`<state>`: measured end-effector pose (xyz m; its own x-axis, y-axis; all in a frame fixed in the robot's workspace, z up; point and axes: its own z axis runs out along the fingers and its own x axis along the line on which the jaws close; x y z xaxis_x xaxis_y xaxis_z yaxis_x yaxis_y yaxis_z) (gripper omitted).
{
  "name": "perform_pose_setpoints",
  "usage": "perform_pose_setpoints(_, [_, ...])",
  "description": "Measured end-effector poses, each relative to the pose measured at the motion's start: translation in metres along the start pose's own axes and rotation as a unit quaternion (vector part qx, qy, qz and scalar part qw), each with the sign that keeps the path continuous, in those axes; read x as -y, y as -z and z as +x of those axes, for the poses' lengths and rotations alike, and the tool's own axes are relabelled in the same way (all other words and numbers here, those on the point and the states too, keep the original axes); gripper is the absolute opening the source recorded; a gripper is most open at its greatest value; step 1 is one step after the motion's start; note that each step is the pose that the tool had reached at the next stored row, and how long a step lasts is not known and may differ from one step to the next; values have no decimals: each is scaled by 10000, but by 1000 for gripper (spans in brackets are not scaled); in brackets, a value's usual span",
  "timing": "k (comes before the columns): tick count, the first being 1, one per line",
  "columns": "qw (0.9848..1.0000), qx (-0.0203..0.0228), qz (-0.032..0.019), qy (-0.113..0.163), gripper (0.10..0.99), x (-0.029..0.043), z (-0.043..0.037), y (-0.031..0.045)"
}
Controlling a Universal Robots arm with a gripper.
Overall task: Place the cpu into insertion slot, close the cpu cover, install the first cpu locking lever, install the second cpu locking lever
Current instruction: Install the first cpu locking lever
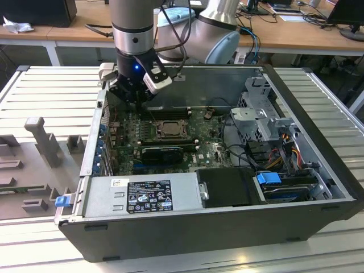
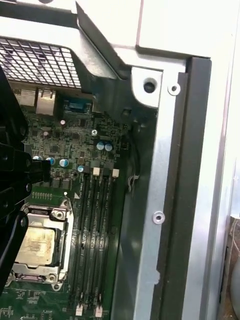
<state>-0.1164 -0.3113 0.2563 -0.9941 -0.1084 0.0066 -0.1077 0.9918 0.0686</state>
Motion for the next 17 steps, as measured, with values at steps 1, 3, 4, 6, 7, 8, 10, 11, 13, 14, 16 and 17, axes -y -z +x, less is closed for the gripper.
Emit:
perform_pose_setpoints(1, [10000, -1, 0, -1, 106, -46, -6, -12])
perform_pose_setpoints(3, [10000, 0, -1, 0, 106, -121, -24, -26])
perform_pose_setpoints(4, [10000, 0, 0, -1, 106, -146, -36, -29])
perform_pose_setpoints(6, [10000, 0, -1, -1, 106, -162, -68, -35])
perform_pose_setpoints(7, [10000, 0, 0, -4, 106, -160, -98, -37])
perform_pose_setpoints(8, [10000, 1, -1, -15, 106, -154, -152, -36])
perform_pose_setpoints(10, [10000, 2, 1, -32, 106, -142, -265, -35])
perform_pose_setpoints(11, [10000, 2, 1, -35, 106, -138, -310, -35])
perform_pose_setpoints(13, [10000, 2, 1, -37, 106, -127, -431, -37])
perform_pose_setpoints(14, [10000, 2, 1, -37, 106, -122, -488, -39])
perform_pose_setpoints(16, [10000, 3, 1, -49, 106, -107, -638, -54])
perform_pose_setpoints(17, [10000, 4, -2, -56, 106, -104, -656, -60])
